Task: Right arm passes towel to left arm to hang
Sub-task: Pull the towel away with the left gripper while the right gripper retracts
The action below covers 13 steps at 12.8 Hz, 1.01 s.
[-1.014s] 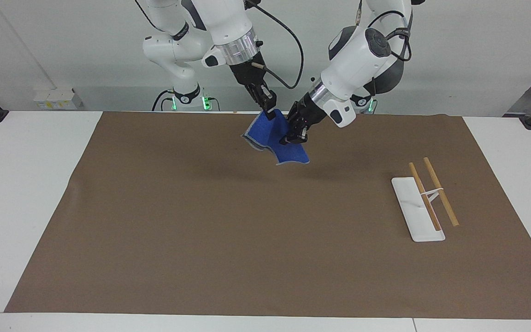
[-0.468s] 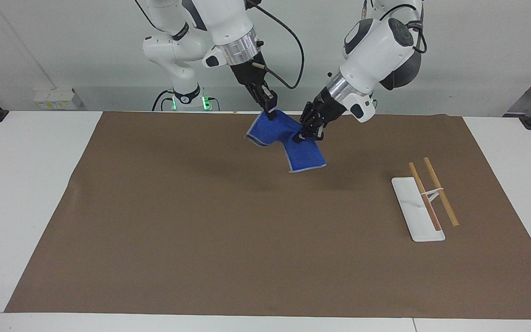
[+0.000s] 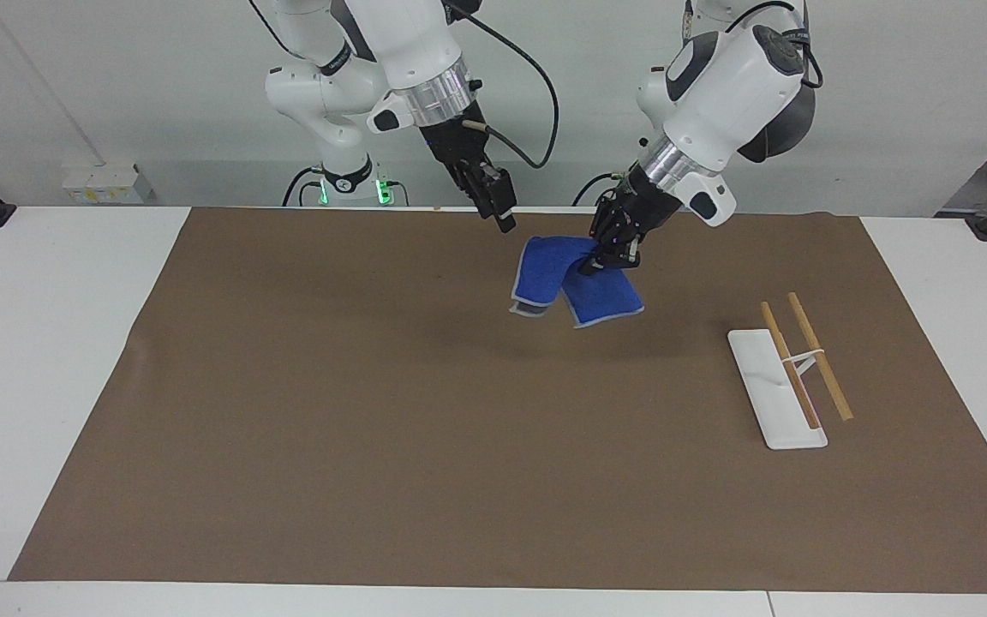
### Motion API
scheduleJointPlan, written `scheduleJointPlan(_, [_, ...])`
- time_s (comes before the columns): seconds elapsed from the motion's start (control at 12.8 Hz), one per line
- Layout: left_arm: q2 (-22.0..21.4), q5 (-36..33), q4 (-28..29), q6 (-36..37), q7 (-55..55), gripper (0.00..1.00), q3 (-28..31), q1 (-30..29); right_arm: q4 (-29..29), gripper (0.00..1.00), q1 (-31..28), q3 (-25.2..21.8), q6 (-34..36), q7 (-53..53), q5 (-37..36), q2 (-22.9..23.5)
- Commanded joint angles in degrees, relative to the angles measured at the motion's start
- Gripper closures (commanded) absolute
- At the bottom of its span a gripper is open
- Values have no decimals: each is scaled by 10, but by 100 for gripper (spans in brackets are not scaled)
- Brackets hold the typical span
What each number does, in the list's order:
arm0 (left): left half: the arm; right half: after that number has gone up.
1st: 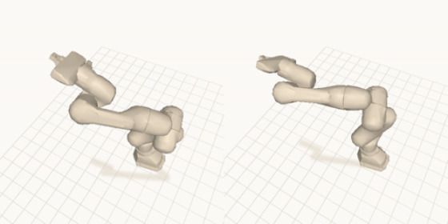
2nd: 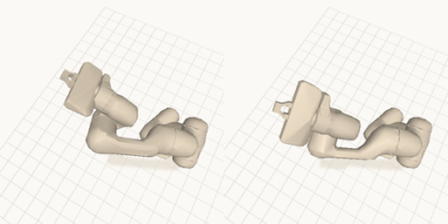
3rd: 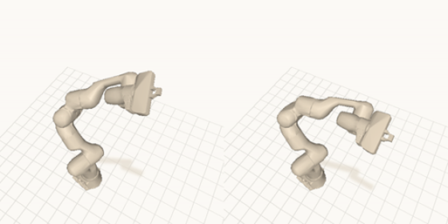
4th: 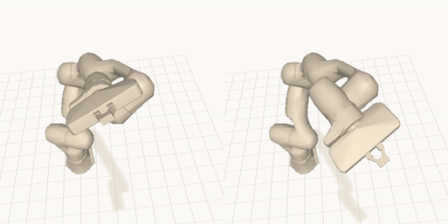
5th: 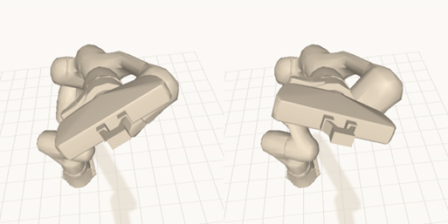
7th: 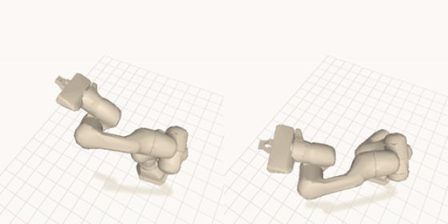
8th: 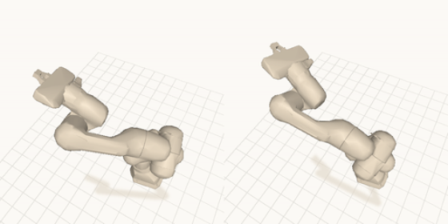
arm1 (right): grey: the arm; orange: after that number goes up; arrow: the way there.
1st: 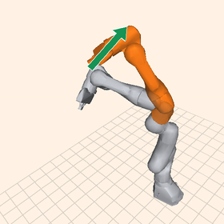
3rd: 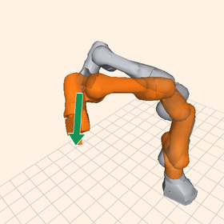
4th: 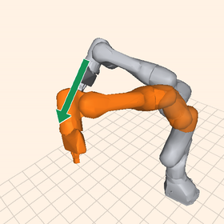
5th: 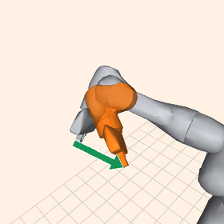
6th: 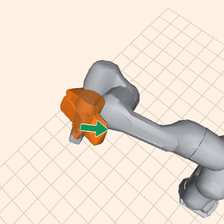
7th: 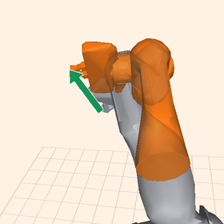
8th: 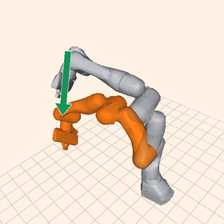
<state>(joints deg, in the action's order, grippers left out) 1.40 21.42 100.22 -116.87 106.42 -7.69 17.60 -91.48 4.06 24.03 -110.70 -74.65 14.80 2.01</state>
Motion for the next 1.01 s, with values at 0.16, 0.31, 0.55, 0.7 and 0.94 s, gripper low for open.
scheduleJointPlan(0.16, [-22, -124, 47, -59, 16, 100, -2, -18, -9, 0, -69, 2, 8, 345, 14, -5])
scheduleJointPlan(0.31, [-34, -214, 78, -77, 21, 100, -2, -18, -9, 0, -104, 2, 7, 487, 13, -3])
scheduleJointPlan(0.55, [-57, -319, 131, -117, 22, 100, -2, -29, -20, 0, -161, 1, 8, 694, 6, -4])
scheduleJointPlan(0.7, [-67, -385, 152, -119, 23, 100, -2, -47, -23, 0, -196, 1, 17, 809, 5, -5])
scheduleJointPlan(0.94, [-87, -474, 201, -150, 27, 100, -2, -88, -5, 0, -230, -9, 84, 897, 1, -10])
